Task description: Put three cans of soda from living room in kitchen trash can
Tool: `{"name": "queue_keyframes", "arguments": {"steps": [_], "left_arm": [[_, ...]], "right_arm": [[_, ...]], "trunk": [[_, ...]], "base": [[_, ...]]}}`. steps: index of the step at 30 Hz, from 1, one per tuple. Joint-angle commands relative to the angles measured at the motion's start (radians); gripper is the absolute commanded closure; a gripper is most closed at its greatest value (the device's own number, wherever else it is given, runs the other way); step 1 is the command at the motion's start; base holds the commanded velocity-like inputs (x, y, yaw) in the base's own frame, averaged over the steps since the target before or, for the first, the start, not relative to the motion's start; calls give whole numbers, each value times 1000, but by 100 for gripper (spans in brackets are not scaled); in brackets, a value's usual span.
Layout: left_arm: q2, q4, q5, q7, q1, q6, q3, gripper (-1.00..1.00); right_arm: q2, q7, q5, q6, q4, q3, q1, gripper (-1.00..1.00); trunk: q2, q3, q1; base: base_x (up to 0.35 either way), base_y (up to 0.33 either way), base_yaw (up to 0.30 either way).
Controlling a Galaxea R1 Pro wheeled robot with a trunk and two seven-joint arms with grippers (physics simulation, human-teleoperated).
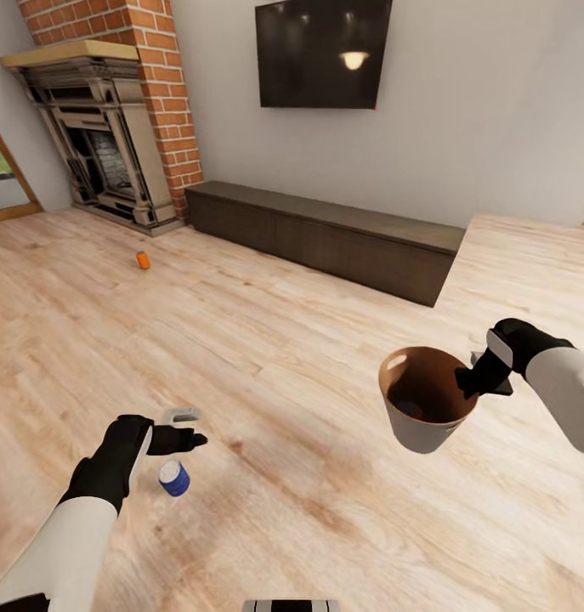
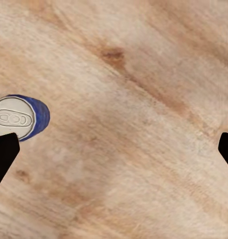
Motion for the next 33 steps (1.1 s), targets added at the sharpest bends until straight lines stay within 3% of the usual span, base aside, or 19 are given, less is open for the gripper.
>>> {"name": "queue_keyframes", "arguments": {"steps": [1, 2, 5, 9, 18, 33], "left_arm": [[0, 1, 0, 9, 0, 0, 0, -100], [0, 2, 2, 42, 0, 0, 0, -100], [0, 3, 4, 63, 0, -1, 0, -100], [0, 1, 5, 71, 0, -1, 0, -100], [0, -2, 5, 77, 0, -9, 0, -100], [0, -3, 5, 77, 0, -11, 2, -100]], "right_arm": [[0, 7, -16, 1, 4, -9, -2, 100], [-1, 6, -16, 1, 16, 14, -3, 100], [-3, 6, -16, 1, 19, 45, -3, 100], [-6, 6, -15, 1, 21, 62, -3, 100], [-6, 6, -15, 1, 22, 69, -2, 100], [-4, 6, -15, 1, 23, 71, -2, 100]], "trunk": [[0, 0, 0], [0, 0, 0], [0, 0, 0], [0, 0, 0], [0, 0, 0], [0, 0, 0]], "base": [[189, 49, 0], [68, 200, 0], [37, 243, 0], [23, 274, 0], [36, 86, 0], [193, 56, 0]]}}
